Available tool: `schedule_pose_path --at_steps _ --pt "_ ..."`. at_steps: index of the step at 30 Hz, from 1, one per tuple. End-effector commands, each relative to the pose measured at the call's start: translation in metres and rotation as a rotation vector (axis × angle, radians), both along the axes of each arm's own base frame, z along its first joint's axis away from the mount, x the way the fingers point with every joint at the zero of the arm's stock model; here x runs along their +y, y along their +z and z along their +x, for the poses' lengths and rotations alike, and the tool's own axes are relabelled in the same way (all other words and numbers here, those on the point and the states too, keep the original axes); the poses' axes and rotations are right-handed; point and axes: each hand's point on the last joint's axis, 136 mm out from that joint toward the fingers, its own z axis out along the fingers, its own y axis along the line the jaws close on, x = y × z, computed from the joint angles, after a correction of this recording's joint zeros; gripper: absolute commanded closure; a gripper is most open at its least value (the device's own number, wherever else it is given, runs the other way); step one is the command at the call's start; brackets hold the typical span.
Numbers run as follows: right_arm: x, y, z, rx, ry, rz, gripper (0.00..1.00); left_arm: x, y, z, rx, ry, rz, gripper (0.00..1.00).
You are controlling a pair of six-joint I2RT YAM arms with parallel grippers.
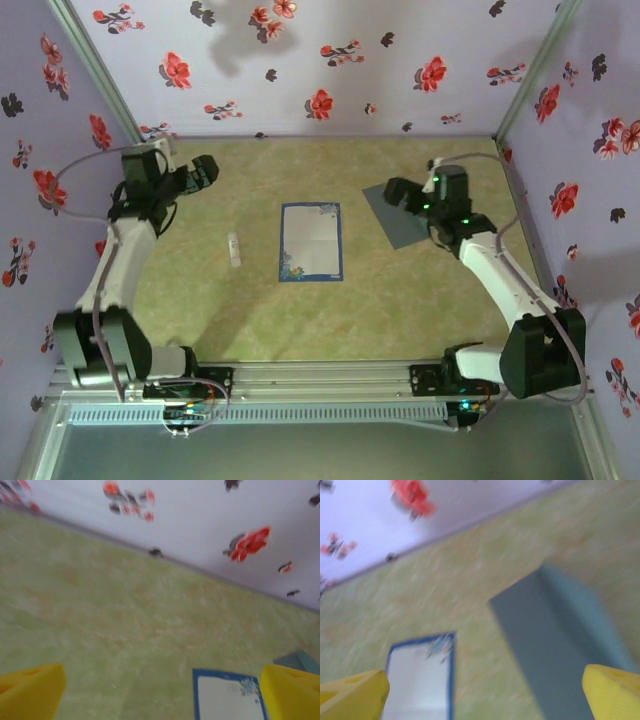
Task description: Place the letter into the envelope and seal it
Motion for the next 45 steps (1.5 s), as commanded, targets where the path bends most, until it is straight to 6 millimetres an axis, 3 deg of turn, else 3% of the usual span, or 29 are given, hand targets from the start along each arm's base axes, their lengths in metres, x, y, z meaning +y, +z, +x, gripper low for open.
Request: schedule_pose_path --at_steps 1,5,9,14,20,27,45 --pt "0.047 -0.009 -0.016 0.116 0.061 0.103 0.00 -0.049 -0.021 0.005 0.169 -0.137 -0.108 0.00" --pt "0.098 -0.029 -0.033 0.144 0.171 0.123 0.00 -0.097 -0.042 0.023 0.239 -0.238 -0.095 0.00" --pt "0.126 -0.054 -0.049 0.220 0.216 0.152 0.01 -0.136 -0.058 0.030 0.265 -0.320 -0.088 0.00" --pt "0.161 -0.077 -0.074 0.281 0.298 0.181 0.01 -0.162 -0.076 0.032 0.304 -0.366 -0.131 0.00" --pt "0.176 -0.105 -0.090 0.331 0.322 0.218 0.01 -0.168 -0.096 0.035 0.324 -0.352 -0.190 0.00" --pt "0.184 -0.129 -0.094 0.379 0.337 0.222 0.01 -0.171 -0.114 0.037 0.358 -0.339 -0.220 0.00" --pt "0.190 -0.162 -0.096 0.493 0.318 0.213 0.01 -0.171 -0.148 0.035 0.436 -0.313 -0.235 0.00"
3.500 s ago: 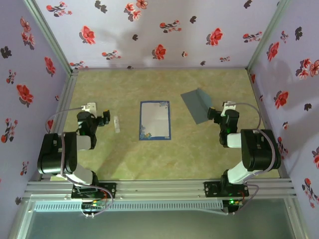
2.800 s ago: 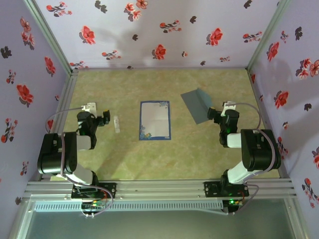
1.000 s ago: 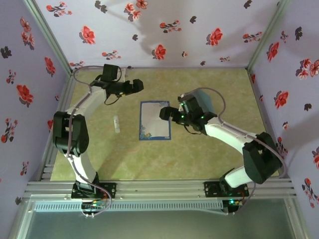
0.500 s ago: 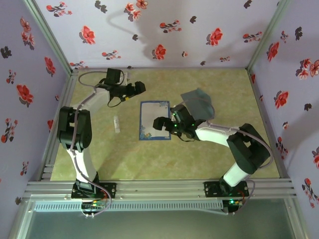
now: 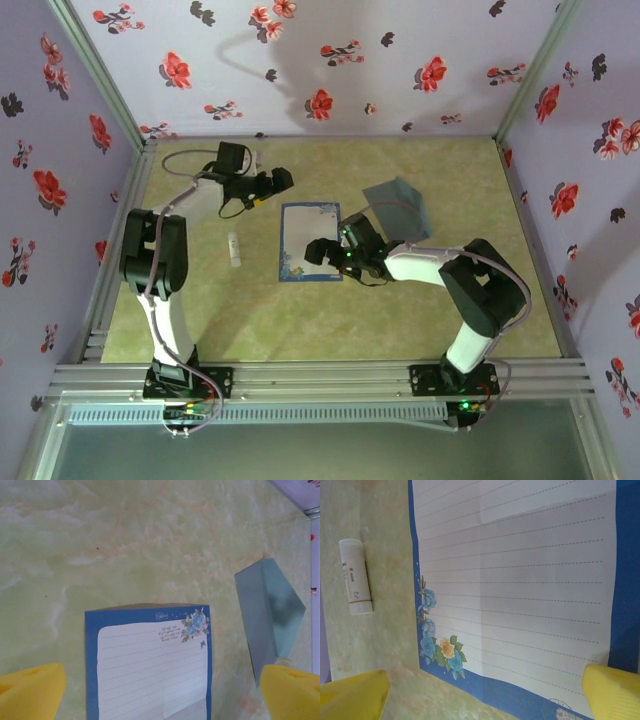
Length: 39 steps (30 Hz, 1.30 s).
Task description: Place the letter into the envelope and seal it
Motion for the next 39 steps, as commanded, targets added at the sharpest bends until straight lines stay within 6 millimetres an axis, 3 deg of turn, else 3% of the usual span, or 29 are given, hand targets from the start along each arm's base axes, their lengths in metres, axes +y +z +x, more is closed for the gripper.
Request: schedule_pose_path --at_steps 1,10,18,39 --pt "0.005 -0.004 -0.002 0.028 0.001 0.003 0.01 -0.001 -0.012 -0.003 0.030 -0.007 -0.010 0.00" --pt "0.001 -0.016 -0.003 0.054 0.000 -0.035 0.01 -0.006 -0.030 -0.007 0.061 -0.050 0.026 0.00" --pt "-0.004 -0.015 -0.003 0.018 0.057 -0.113 0.01 -0.014 -0.052 -0.015 0.109 -0.124 0.079 0.00" --pt "0.000 -0.013 0.003 -0.008 0.109 -0.152 0.01 -0.034 -0.065 -0.024 0.129 -0.226 0.091 0.00"
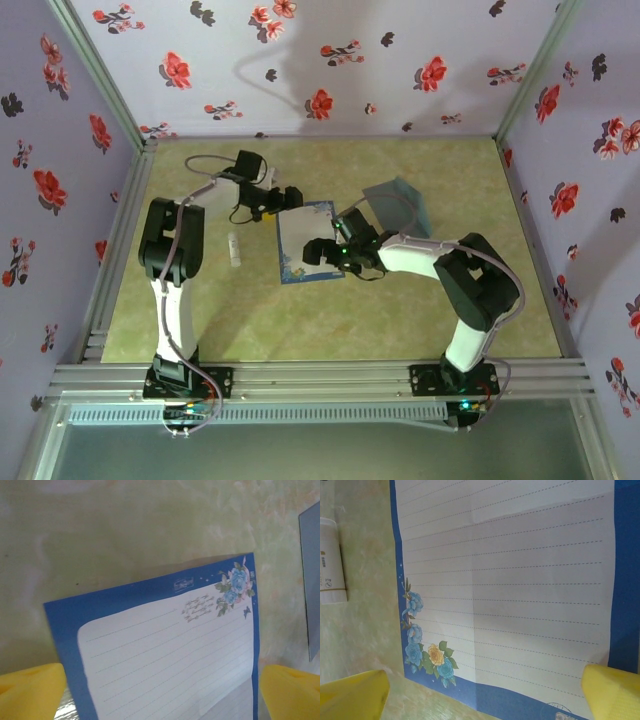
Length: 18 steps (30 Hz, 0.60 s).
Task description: Place the letter into the envelope and seal it
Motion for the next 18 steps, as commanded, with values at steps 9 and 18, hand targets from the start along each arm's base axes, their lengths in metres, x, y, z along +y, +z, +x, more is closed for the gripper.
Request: schedule_pose_path --at_steps 9,18 --pt "0.003 -0.007 0.004 -0.001 0.017 -0.040 0.01 -0.023 0.010 -0.011 0.022 -0.097 -0.084 0.00" --pt "-0.002 -0.002 0.006 -0.026 0.024 -0.070 0.01 -0.003 0.045 -0.007 -0.049 -0.054 0.014 0.00"
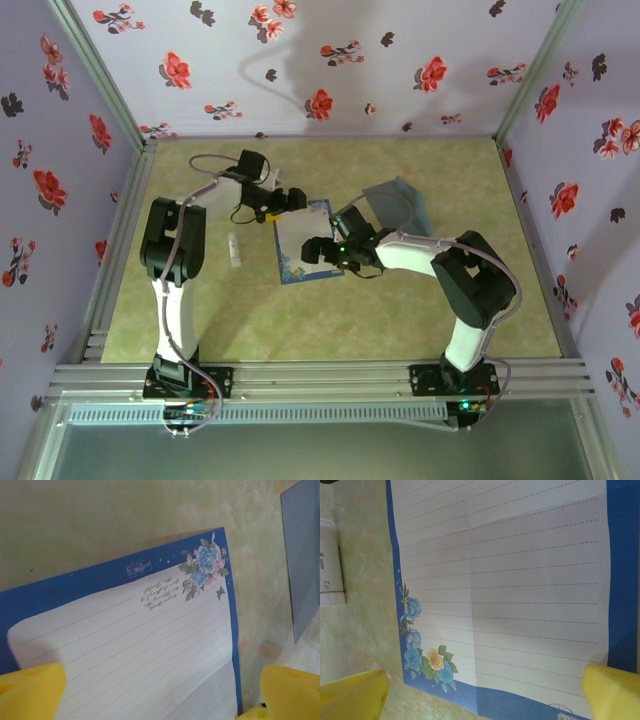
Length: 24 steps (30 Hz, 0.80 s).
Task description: Place the letter into the envelope and seal it
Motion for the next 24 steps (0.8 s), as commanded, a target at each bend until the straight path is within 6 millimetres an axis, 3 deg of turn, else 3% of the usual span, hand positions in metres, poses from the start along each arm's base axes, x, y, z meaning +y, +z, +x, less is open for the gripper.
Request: schedule_pose_path --at_steps 1,5,13,24 --pt "-0.005 -0.001 0.002 -0.019 0.010 -0.053 0.01 0.008 0.041 0.004 -0.071 0.002 0.045 0.00" --pt "-0.006 0.000 0.003 -0.025 0.014 -0.060 0.01 0.017 0.043 0.004 -0.076 0.018 0.100 0.00" --pt "-0.006 0.001 0.001 -0.030 0.025 -0.059 0.01 0.022 0.008 0.004 0.003 0.023 0.158 0.00" --pt "-0.008 0.005 0.003 -0.045 0.023 -0.064 0.01 0.026 -0.012 0.005 0.016 0.022 0.187 0.00"
